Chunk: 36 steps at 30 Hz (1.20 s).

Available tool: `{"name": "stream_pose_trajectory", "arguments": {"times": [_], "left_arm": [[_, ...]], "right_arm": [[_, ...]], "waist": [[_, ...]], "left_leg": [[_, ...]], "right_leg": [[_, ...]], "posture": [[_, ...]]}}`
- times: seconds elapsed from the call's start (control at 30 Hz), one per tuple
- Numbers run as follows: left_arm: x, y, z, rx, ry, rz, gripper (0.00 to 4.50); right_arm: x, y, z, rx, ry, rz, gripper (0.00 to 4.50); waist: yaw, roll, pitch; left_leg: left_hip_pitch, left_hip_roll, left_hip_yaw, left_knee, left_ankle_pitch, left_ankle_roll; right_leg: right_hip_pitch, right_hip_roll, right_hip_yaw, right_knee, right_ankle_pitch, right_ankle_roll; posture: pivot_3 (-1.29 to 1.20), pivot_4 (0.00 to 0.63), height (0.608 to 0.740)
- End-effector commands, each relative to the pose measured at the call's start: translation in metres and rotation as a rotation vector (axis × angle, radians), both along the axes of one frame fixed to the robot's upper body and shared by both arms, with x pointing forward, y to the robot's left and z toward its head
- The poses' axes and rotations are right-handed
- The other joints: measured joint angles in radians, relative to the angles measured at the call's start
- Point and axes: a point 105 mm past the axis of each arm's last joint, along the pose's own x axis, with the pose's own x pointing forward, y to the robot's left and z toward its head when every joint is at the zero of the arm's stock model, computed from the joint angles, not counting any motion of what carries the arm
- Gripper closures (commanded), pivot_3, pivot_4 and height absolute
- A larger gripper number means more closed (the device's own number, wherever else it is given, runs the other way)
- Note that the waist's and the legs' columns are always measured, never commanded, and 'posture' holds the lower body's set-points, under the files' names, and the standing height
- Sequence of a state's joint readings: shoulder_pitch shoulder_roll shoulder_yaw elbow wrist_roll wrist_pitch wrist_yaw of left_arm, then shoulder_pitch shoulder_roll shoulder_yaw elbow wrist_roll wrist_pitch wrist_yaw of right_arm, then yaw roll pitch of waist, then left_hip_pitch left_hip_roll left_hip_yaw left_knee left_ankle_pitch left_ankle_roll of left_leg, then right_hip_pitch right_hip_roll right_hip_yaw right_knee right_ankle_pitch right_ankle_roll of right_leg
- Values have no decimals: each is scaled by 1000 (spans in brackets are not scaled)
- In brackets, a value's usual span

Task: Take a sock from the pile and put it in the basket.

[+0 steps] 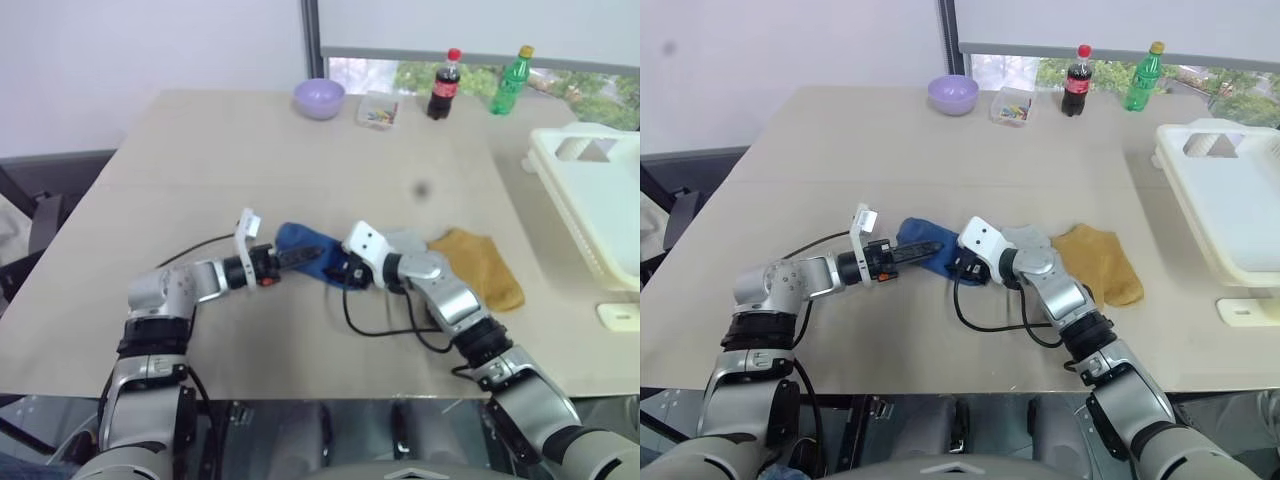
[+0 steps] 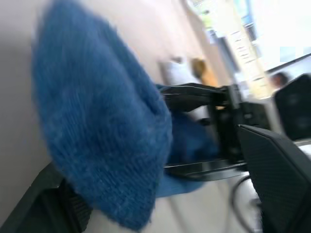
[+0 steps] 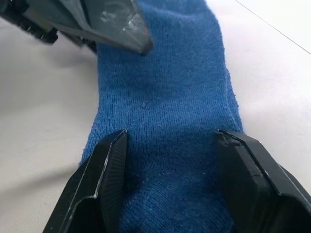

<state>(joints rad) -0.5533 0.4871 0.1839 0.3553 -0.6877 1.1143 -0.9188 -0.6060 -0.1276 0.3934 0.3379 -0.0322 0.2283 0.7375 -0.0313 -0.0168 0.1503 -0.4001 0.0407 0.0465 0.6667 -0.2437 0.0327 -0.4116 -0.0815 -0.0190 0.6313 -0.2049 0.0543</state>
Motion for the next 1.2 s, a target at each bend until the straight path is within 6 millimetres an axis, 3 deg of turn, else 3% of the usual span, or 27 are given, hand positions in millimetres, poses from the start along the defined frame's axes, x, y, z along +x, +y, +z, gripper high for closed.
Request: {"name": "stream_pose_trajectory", "arguments": {"times": [0.03, 0.23, 0.47, 0.77, 1.2], "left_arm": [[4, 2, 3, -97, 49, 36, 25], [8, 14, 16, -134, 15, 79, 25], [2, 23, 28, -182, -2, 92, 25], [-19, 14, 46, -278, 9, -4, 25], [-20, -2, 52, -315, -11, -48, 25]], "right_arm": [[-5, 0, -16, -42, 40, 9, 1603], [-6, 11, -1, 50, 41, 20, 1603], [-3, 5, -4, 12, 32, 9, 1603], [-2, 5, -8, -13, 25, 8, 1603], [-4, 2, -5, -15, 6, 6, 1603]], "waist": [[0, 0, 0], [-8, -2, 2], [-11, -4, 4], [-11, -6, 6], [-10, -6, 7]], "left_leg": [[0, 0, 0, 0, 0, 0], [-1, 0, 0, 0, 0, 0], [-2, 1, 0, -2, 0, 0], [-2, 1, 0, -3, 0, 0], [-2, 1, 1, -5, 0, 0]], "right_leg": [[0, 0, 0, 0, 0, 0], [-1, 0, 0, 0, 1, -2], [-3, 0, 0, -1, 2, -3], [-3, 0, 1, -2, 2, -3], [-3, -1, 0, -4, 2, -3]], "posture": [[0, 150, 730], [0, 150, 730], [0, 150, 730], [0, 150, 730], [0, 150, 730]]}}
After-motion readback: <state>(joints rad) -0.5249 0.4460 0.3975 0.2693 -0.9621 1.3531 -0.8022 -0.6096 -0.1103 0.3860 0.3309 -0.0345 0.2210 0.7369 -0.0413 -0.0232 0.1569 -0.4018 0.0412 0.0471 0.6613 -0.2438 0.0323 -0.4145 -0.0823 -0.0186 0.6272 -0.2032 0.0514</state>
